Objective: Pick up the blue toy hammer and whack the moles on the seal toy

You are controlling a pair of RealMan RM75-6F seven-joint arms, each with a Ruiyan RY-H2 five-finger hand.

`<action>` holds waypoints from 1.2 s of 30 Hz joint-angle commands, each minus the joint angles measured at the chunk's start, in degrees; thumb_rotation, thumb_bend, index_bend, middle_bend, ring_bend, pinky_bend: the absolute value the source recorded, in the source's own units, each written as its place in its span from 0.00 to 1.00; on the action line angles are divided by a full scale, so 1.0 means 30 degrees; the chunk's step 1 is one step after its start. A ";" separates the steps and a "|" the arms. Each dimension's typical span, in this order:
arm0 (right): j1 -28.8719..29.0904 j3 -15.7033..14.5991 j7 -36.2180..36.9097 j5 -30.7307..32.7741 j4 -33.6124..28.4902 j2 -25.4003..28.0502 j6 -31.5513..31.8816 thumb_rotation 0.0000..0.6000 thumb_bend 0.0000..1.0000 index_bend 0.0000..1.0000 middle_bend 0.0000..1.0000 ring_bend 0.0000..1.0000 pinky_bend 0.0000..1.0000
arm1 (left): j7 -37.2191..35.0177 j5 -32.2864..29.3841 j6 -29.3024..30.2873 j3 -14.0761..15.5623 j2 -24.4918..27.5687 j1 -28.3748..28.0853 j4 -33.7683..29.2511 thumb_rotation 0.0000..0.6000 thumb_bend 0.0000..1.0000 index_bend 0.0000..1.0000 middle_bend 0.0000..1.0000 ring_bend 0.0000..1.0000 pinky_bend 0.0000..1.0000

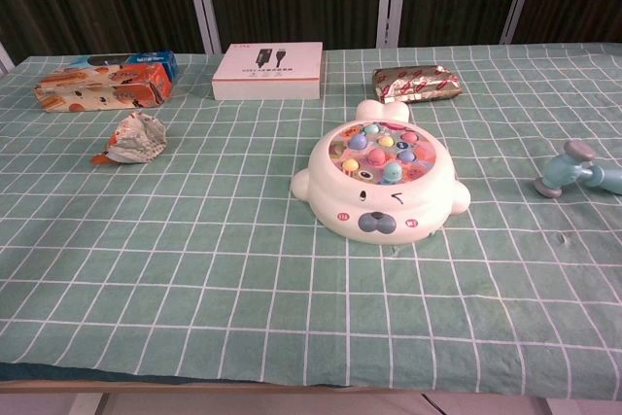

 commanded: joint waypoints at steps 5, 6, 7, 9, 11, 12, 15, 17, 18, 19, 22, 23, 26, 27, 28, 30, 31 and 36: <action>0.0941 0.0748 0.1007 0.0480 0.0627 -0.0410 -0.1614 1.00 0.30 0.00 0.00 0.00 0.00 | -0.0092 -0.0070 0.0003 0.0007 0.0037 0.0030 0.0006 1.00 0.41 0.00 0.00 0.00 0.02; 0.1247 0.1027 0.1557 0.0694 0.0906 -0.0550 -0.2019 1.00 0.30 0.00 0.00 0.00 0.00 | -0.0145 -0.0060 -0.0009 0.0015 0.0052 0.0019 -0.0019 1.00 0.41 0.00 0.00 0.00 0.02; 0.1608 0.1359 0.2134 0.0869 0.1322 -0.0774 -0.2405 1.00 0.30 0.01 0.00 0.00 0.00 | -0.0158 -0.0055 -0.0012 0.0011 0.0049 0.0011 -0.0019 1.00 0.41 0.00 0.00 0.00 0.02; 0.2500 0.2137 0.3058 0.1385 0.2803 -0.1556 -0.3375 1.00 0.30 0.07 0.00 0.00 0.00 | -0.0095 -0.0105 -0.0187 0.0049 0.0036 -0.0030 0.0036 1.00 0.41 0.00 0.00 0.00 0.02; 0.3296 0.2621 0.3571 0.1922 0.4029 -0.2250 -0.4532 1.00 0.30 0.14 0.00 0.00 0.00 | -0.0027 -0.0209 -0.0391 0.0095 0.0063 -0.0056 0.0039 1.00 0.41 0.00 0.00 0.00 0.02; 0.3811 0.2794 0.4209 0.2244 0.4667 -0.2550 -0.5521 1.00 0.30 0.19 0.00 0.00 0.00 | 0.0072 -0.0285 -0.0444 0.0096 0.0073 -0.0043 0.0022 1.00 0.41 0.00 0.00 0.00 0.02; 0.5021 0.3130 0.5339 0.2973 0.6323 -0.3184 -0.7868 1.00 0.30 0.31 0.00 0.00 0.00 | 0.0160 -0.0271 -0.0297 0.0106 0.0077 0.0047 -0.0040 1.00 0.41 0.00 0.00 0.00 0.02; 0.5731 0.3302 0.5417 0.3488 0.7505 -0.3722 -0.9215 1.00 0.30 0.38 0.00 0.00 0.00 | 0.0194 -0.0302 -0.0266 0.0124 0.0078 0.0097 -0.0048 1.00 0.41 0.00 0.00 0.00 0.02; 0.5969 0.3375 0.5535 0.3691 0.7901 -0.3943 -0.9678 1.00 0.30 0.41 0.00 0.00 0.00 | 0.0215 -0.0323 -0.0265 0.0128 0.0090 0.0114 -0.0064 1.00 0.41 0.00 0.00 0.00 0.02; 0.6186 0.3439 0.5742 0.3843 0.8229 -0.4140 -1.0088 1.00 0.30 0.43 0.00 0.00 0.00 | 0.0230 -0.0332 -0.0255 0.0126 0.0093 0.0125 -0.0074 1.00 0.41 0.00 0.00 0.00 0.02; 0.6714 0.3576 0.6935 0.4161 0.8994 -0.4628 -1.1210 1.00 0.31 0.49 0.00 0.00 0.00 | 0.0172 -0.0280 -0.0246 0.0128 0.0090 0.0108 -0.0066 1.00 0.41 0.00 0.00 0.00 0.02; 0.6865 0.3578 0.7407 0.4200 0.9195 -0.4747 -1.1563 1.00 0.31 0.50 0.00 0.00 0.00 | 0.0153 -0.0277 -0.0260 0.0118 0.0087 0.0091 -0.0065 1.00 0.41 0.00 0.00 0.00 0.02; 0.7169 0.3497 0.8017 0.4265 0.9586 -0.4929 -1.2293 1.00 0.32 0.50 0.00 0.00 0.00 | 0.0099 -0.0244 -0.0303 0.0127 0.0100 0.0056 -0.0065 1.00 0.41 0.00 0.00 0.00 0.02; 0.7237 0.3475 0.8070 0.4282 0.9686 -0.4984 -1.2424 1.00 0.32 0.50 0.00 0.00 0.00 | 0.0079 -0.0225 -0.0288 0.0129 0.0107 0.0056 -0.0069 1.00 0.41 0.00 0.00 0.00 0.02; 0.7292 0.3438 0.8055 0.4289 0.9774 -0.5026 -1.2530 1.00 0.32 0.50 0.00 0.00 0.00 | 0.0055 -0.0203 -0.0265 0.0131 0.0113 0.0058 -0.0072 1.00 0.41 0.00 0.00 0.00 0.02; 0.7437 0.3396 0.8041 0.4354 0.9867 -0.5132 -1.2801 1.00 0.32 0.50 0.00 0.00 0.00 | 0.0013 -0.0172 -0.0236 0.0125 0.0110 0.0053 -0.0055 1.00 0.41 0.00 0.00 0.00 0.02; 0.7504 0.3400 0.8085 0.4400 0.9870 -0.5169 -1.2929 1.00 0.32 0.50 0.00 0.00 0.00 | 0.0002 -0.0160 -0.0232 0.0124 0.0101 0.0049 -0.0045 1.00 0.41 0.00 0.00 0.00 0.02; 0.7900 0.3378 0.7962 0.4508 0.9974 -0.5513 -1.3410 1.00 0.36 0.52 0.00 0.00 0.00 | -0.0022 -0.0086 -0.0238 0.0149 0.0107 0.0027 -0.0044 1.00 0.41 0.00 0.00 0.00 0.02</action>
